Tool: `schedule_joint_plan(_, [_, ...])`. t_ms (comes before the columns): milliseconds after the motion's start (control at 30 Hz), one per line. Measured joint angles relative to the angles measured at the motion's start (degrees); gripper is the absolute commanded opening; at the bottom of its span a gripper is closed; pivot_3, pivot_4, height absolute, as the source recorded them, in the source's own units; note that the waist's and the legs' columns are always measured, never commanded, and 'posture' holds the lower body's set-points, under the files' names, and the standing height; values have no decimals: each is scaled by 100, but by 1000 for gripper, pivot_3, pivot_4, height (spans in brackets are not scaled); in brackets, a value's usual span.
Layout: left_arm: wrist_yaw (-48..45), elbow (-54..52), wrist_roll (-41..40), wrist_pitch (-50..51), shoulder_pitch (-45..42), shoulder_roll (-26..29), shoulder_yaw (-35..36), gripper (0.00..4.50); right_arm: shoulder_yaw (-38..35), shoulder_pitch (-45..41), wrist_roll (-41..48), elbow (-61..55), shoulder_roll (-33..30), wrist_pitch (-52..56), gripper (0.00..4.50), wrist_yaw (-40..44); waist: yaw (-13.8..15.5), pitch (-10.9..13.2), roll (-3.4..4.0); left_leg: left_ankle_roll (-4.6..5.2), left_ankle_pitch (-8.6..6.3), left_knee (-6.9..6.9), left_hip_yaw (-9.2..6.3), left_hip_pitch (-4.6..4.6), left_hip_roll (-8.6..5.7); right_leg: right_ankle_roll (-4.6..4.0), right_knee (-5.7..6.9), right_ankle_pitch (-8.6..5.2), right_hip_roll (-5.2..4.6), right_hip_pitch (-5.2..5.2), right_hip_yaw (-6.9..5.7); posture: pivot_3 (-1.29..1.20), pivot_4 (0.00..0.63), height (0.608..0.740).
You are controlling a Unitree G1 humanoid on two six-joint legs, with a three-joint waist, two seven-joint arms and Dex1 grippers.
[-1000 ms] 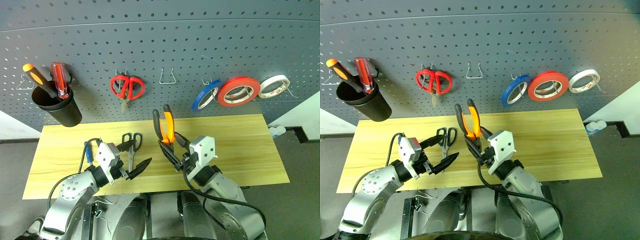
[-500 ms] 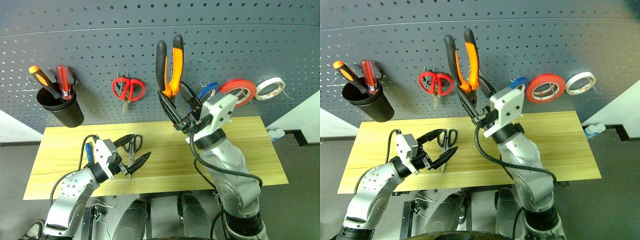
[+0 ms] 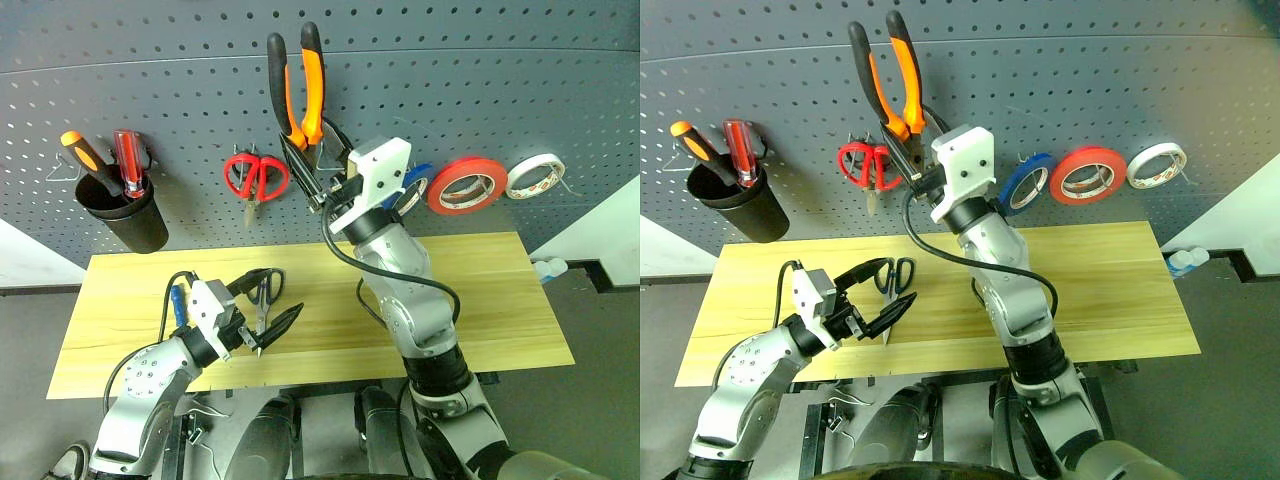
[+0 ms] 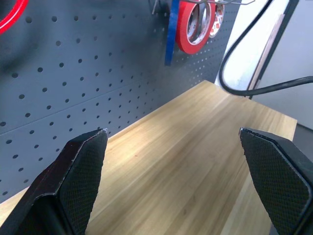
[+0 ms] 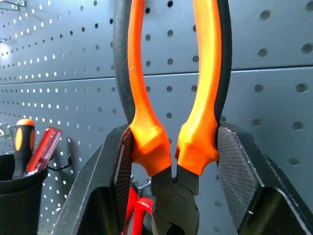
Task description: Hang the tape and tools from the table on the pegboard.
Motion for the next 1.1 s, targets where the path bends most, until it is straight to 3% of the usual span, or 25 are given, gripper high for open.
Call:
schedule_joint_plan(367, [90, -189, -3, 0, 151, 1, 13, 4500, -499, -552, -49, 1369, -2, -742, 2112, 28, -1, 0, 1, 0, 0, 0, 1, 0, 1, -1, 2, 0, 1, -2, 0, 104, 195, 720])
schedule_joint_plan(1100, [107, -339, -16, 30, 193, 51, 13, 4500, -635, -586, -273, 1623, -20, -893, 2112, -86, -4, 0, 1, -1, 1, 1, 1, 0, 1, -1, 4, 1, 0, -2, 0, 106, 208, 720])
